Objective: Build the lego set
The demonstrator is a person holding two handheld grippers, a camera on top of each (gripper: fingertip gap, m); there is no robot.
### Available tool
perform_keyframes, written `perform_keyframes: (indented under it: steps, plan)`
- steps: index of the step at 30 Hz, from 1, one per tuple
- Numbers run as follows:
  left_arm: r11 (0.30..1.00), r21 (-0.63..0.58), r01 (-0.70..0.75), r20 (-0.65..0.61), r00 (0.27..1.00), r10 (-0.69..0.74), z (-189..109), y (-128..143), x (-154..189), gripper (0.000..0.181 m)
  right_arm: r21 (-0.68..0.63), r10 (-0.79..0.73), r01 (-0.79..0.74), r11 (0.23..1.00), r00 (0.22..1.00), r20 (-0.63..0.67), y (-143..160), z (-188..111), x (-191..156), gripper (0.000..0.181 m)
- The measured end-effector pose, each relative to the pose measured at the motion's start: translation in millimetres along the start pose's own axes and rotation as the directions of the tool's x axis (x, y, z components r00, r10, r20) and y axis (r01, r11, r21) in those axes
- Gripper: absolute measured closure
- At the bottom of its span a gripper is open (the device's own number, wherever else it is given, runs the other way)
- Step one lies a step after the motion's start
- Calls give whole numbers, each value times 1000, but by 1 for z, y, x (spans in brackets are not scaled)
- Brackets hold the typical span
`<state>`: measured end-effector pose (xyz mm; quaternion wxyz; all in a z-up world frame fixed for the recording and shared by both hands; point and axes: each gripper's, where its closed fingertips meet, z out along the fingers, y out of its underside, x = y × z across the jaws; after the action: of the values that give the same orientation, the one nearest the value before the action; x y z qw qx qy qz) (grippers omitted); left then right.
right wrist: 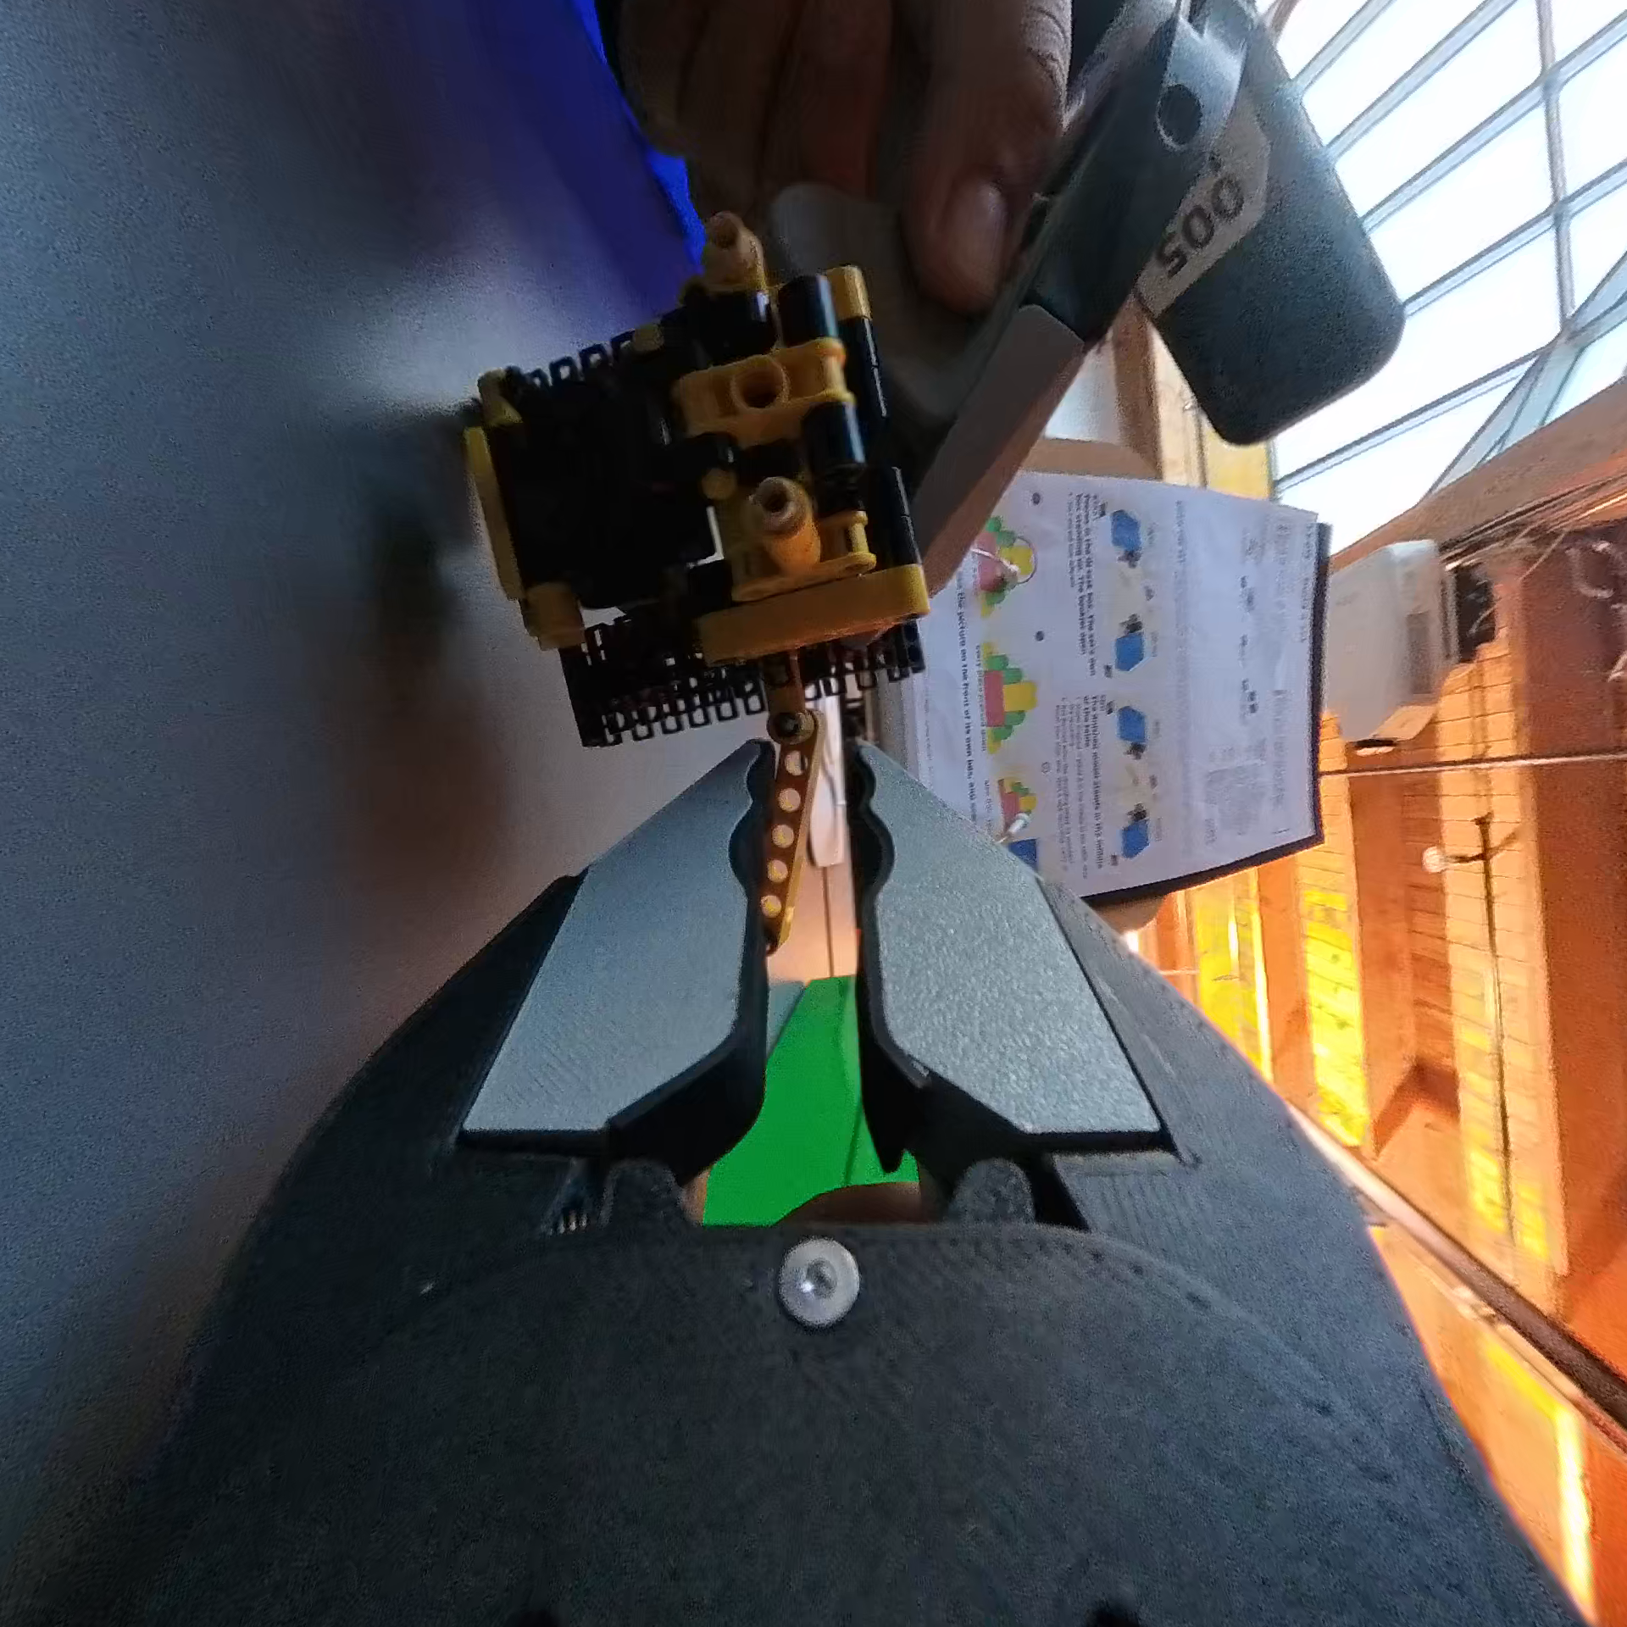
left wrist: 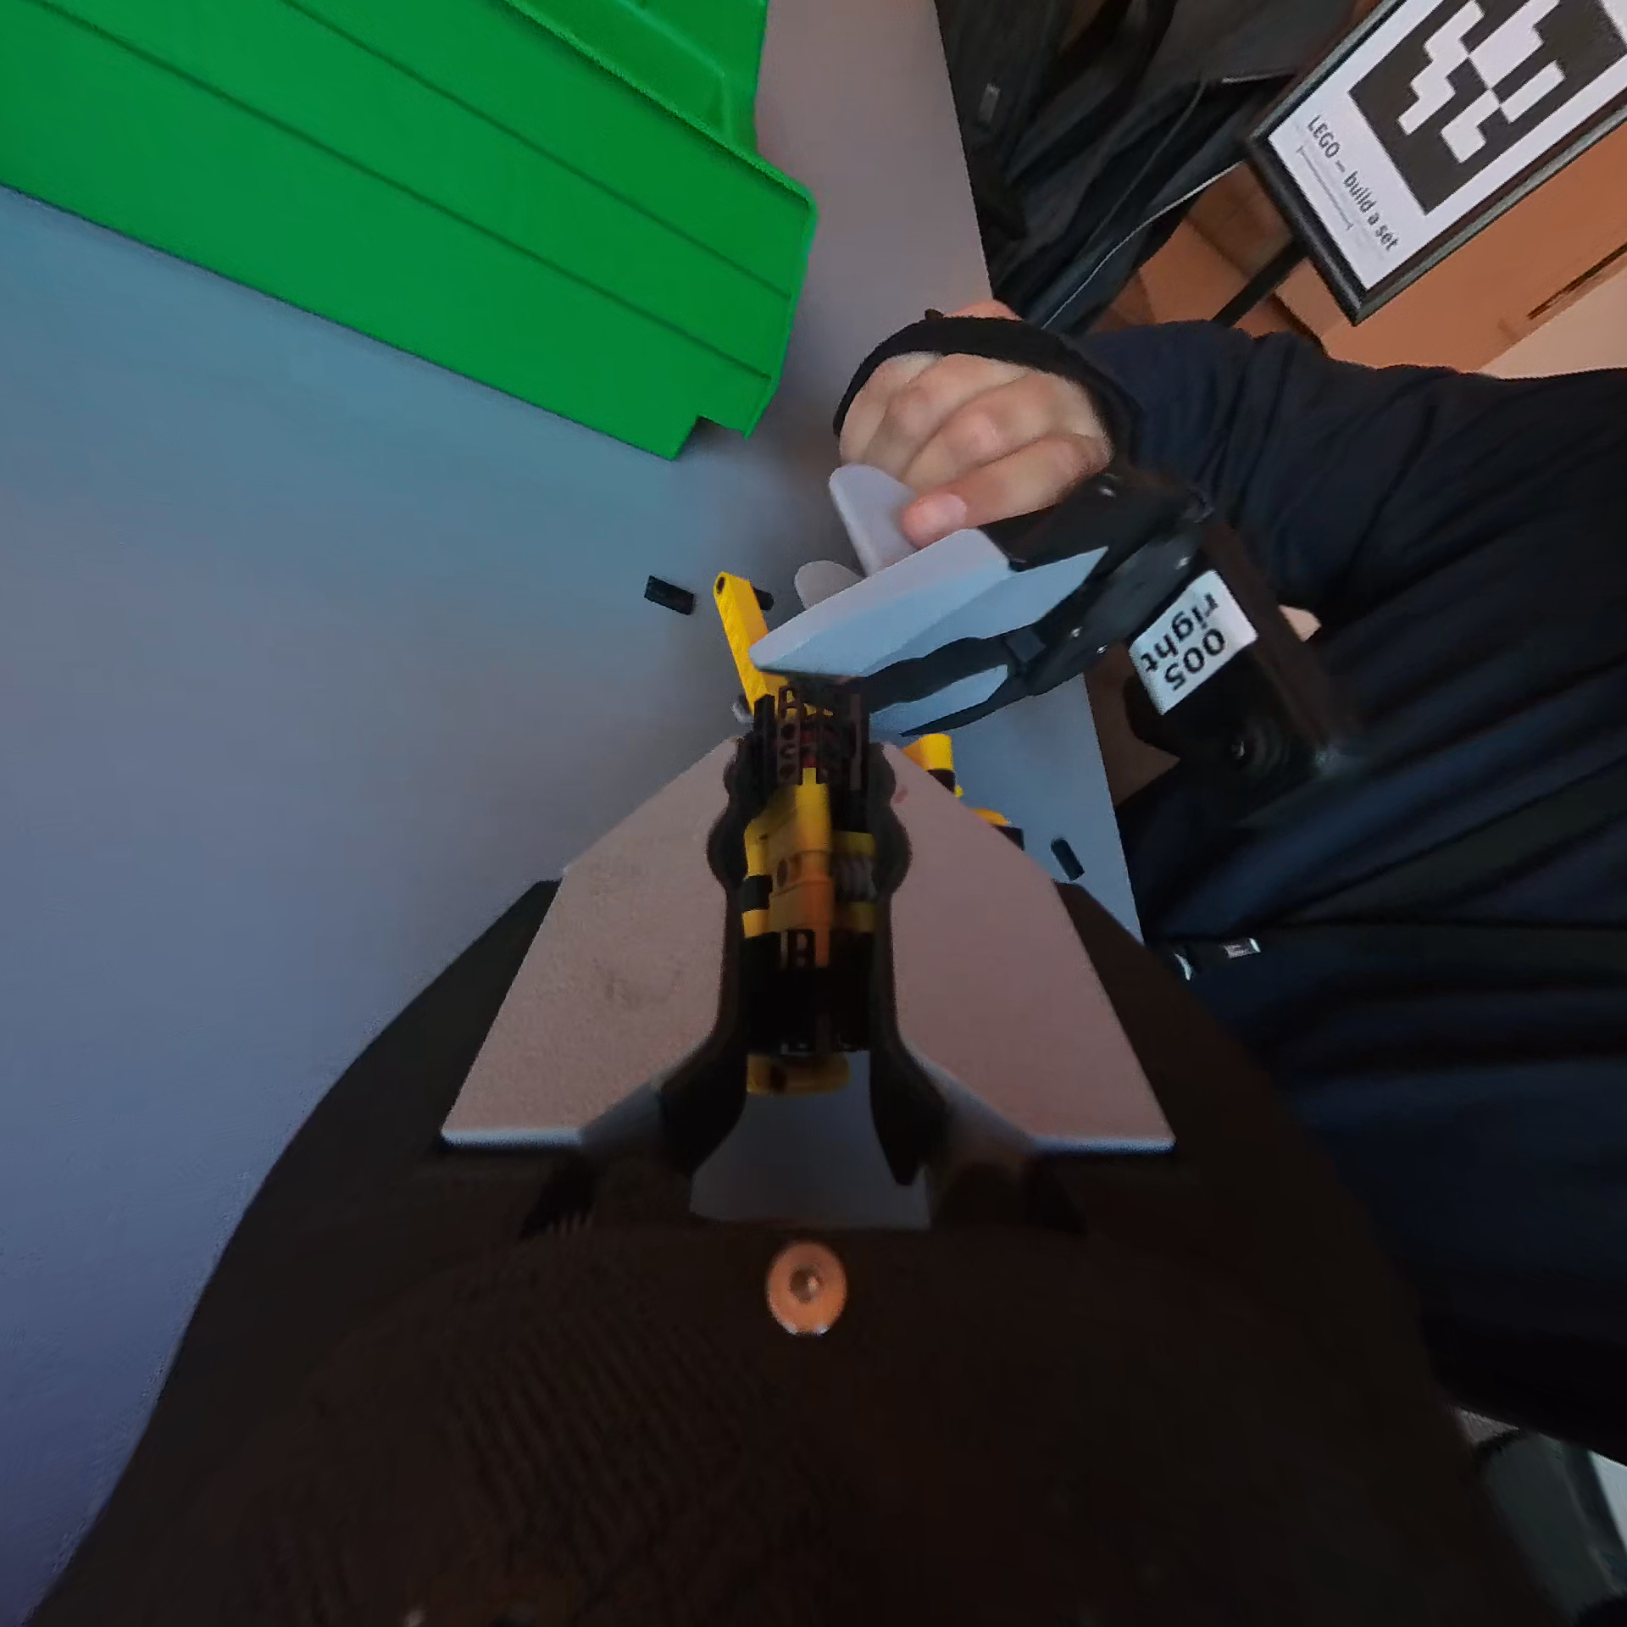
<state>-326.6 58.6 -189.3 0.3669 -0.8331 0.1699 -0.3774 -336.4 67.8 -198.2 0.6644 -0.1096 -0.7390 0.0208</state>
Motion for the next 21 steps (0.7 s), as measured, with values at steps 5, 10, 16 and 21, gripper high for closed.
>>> perform_keyframes:
  steps: [5, 10, 16, 21]
  plan:
    - [1000, -14, -5, -44, 999, 4, 2, 3, 6, 159, 42, -98, 99, 994, 995, -21, -3, -13, -4, 175]
    - [996, -66, -56, -162, 986, 44, 5, 11, 32, 159, -206, -96, 102, 973, 995, 38, 36, -16, -12, 178]
    - [999, -5, -36, 25, 999, 37, -2, -8, 5, 159, -139, 140, -133, 981, 989, 38, 20, 9, 6, 176]
    - [999, 34, 27, 31, 999, -28, -5, -6, 0, 158, -226, 240, -203, 953, 959, 151, 41, 20, -13, 166]
